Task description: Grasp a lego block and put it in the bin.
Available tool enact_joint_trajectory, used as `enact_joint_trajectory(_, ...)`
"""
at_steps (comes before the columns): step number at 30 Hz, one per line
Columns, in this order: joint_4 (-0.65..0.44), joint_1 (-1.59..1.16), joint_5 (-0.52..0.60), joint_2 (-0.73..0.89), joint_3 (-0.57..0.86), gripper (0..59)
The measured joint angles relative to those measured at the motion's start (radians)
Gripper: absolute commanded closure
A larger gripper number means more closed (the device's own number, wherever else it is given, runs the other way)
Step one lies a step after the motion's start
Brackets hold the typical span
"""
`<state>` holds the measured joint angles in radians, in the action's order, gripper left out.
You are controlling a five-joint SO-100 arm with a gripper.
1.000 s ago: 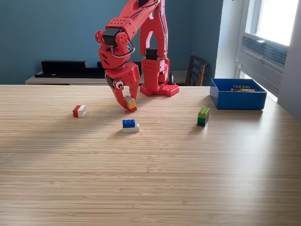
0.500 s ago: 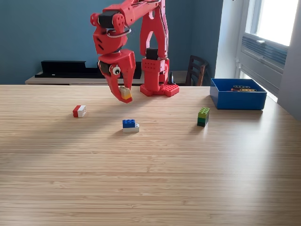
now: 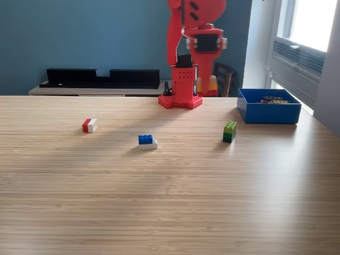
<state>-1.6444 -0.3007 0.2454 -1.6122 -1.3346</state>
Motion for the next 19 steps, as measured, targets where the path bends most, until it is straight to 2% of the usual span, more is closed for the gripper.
enact_joint_trajectory(6, -0.012, -0.314, 0.008, 0.0, 0.054, 58.5)
enact_joint_trajectory(13, -0.044, -0.683, -0.037, 0.0, 0.083, 58.5)
enact_joint_trajectory(19, -0.044, -0.841, -0.06, 0.0, 0.055, 58.5)
